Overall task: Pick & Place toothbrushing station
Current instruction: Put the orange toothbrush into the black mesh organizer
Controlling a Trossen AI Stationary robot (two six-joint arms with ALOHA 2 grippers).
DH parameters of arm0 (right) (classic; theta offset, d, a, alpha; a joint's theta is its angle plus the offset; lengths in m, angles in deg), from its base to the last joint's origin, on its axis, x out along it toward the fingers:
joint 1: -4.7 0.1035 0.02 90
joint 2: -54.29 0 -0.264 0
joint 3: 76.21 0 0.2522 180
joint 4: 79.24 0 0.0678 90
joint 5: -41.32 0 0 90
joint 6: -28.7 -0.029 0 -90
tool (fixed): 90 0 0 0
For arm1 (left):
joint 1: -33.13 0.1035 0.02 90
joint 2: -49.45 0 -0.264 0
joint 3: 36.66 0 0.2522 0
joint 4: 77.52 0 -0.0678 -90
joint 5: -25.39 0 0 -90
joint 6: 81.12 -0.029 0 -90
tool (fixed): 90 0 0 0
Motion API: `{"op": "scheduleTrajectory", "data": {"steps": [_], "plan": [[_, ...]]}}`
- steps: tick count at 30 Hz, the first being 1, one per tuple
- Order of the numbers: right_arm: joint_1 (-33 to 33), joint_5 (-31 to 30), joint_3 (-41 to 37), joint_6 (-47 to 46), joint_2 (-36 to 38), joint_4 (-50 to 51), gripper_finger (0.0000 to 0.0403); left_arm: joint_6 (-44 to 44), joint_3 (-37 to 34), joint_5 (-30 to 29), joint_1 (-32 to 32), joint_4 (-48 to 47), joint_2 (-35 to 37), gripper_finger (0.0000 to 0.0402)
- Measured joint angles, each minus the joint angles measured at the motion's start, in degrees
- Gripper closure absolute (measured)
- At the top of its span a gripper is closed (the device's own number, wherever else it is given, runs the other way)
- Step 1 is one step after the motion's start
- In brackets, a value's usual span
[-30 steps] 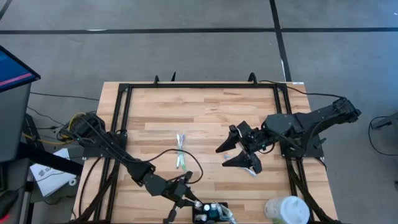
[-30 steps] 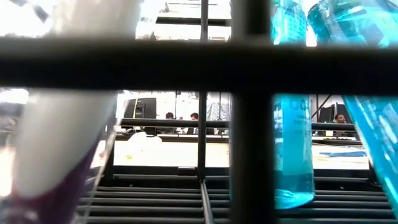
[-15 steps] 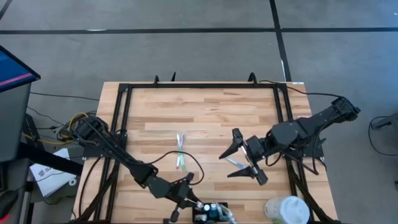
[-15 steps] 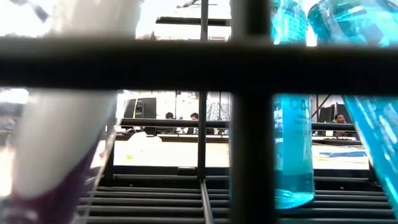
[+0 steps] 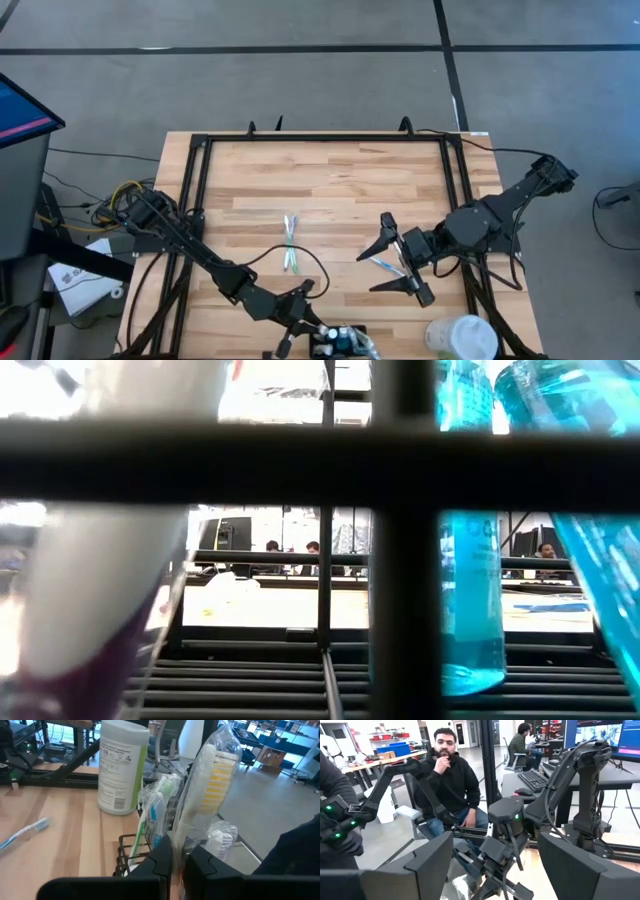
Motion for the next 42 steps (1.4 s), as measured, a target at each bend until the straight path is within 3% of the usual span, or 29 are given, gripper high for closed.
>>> {"op": "scheduleTrajectory", "data": {"steps": [42], "plan": [[0.25,0.02,0.00,0.39,0.00,0.01,0.0121,4.92,-1.29,-2.01,-0.06,-0.09,-3.61,0.0390]]}}
